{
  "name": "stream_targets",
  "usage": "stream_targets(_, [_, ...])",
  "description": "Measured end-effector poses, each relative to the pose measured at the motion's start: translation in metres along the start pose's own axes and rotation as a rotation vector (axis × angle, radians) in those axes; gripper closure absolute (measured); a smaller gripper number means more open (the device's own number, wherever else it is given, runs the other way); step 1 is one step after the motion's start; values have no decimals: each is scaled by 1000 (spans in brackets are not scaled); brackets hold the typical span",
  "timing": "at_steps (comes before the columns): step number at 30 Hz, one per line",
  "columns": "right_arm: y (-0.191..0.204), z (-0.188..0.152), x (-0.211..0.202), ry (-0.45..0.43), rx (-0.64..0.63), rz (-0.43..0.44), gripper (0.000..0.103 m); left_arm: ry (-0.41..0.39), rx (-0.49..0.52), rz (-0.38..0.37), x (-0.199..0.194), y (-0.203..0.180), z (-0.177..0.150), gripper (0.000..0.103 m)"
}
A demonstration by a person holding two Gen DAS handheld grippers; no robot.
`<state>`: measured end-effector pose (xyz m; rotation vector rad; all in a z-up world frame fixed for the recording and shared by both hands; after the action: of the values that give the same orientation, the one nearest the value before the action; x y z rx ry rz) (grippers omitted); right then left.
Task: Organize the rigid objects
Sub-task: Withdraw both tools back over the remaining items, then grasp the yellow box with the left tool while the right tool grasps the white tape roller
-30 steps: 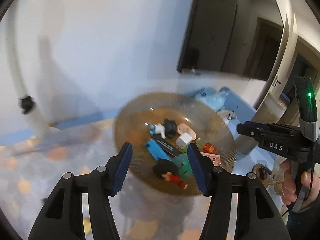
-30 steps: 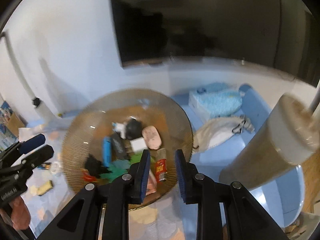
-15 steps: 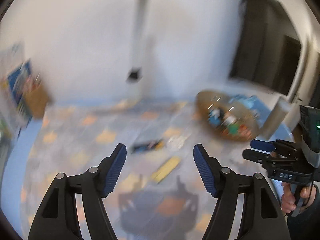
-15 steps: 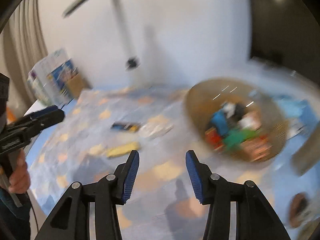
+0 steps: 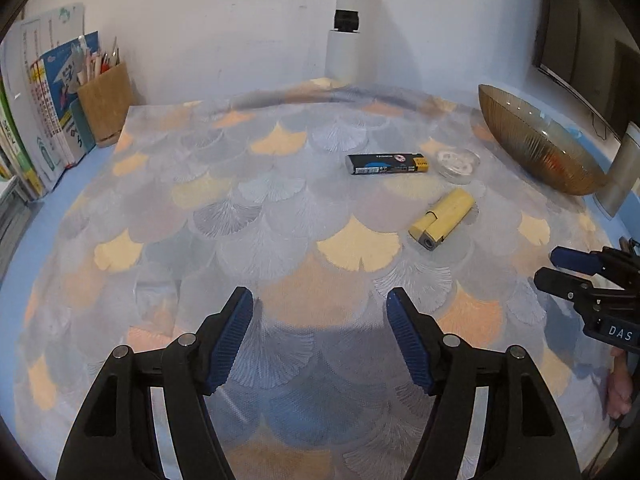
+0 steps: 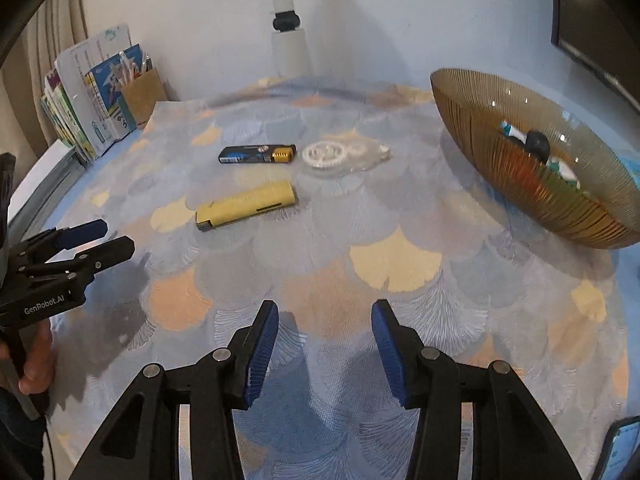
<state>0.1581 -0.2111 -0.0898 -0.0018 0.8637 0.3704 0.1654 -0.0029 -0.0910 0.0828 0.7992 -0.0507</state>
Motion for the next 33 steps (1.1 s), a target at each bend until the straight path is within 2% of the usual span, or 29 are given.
stream_targets(6, [2, -1, 1, 6, -25, -27, 48, -15, 61, 21, -3, -14, -1, 35])
stream_targets(11, [0, -1, 1, 4, -14, -20, 46, -35, 22, -6, -7, -8, 0, 35])
stream_targets(16, [-2, -1, 2, 2, 6, -5, 45, -20, 45, -15, -4, -13, -1, 35])
stream_targets(19, [-6, 3, 3, 15, 48, 36, 43, 8, 77, -31, -1, -19, 1, 35])
stream_targets(22, [-12, 22, 8, 55, 140, 134, 44, 14, 82, -50, 1, -27, 20, 36])
stream_targets(25, [-14, 57, 13, 52, 137, 113, 44, 10, 136, -112, 3, -49, 42, 36])
stream_targets(28, [-11, 93, 25, 43, 102, 83, 44, 23, 246, -121, 18, -77, 53, 36])
stream_targets(33, [-11, 140, 68, 112, 104, 113, 44, 81, 291, -172, 47, -98, 58, 50])
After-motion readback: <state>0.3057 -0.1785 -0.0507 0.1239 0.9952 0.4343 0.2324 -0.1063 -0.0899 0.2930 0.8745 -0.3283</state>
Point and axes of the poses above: each gripper's, at about its wrist camera, not at the fingertips, and x roughly the way its jaws point, y to its left, z to its top, the point moved 6 cm from there along x, roughly the way its jaws point, and after that the axes turned 5 degrees about z, right-handed, at the moved point
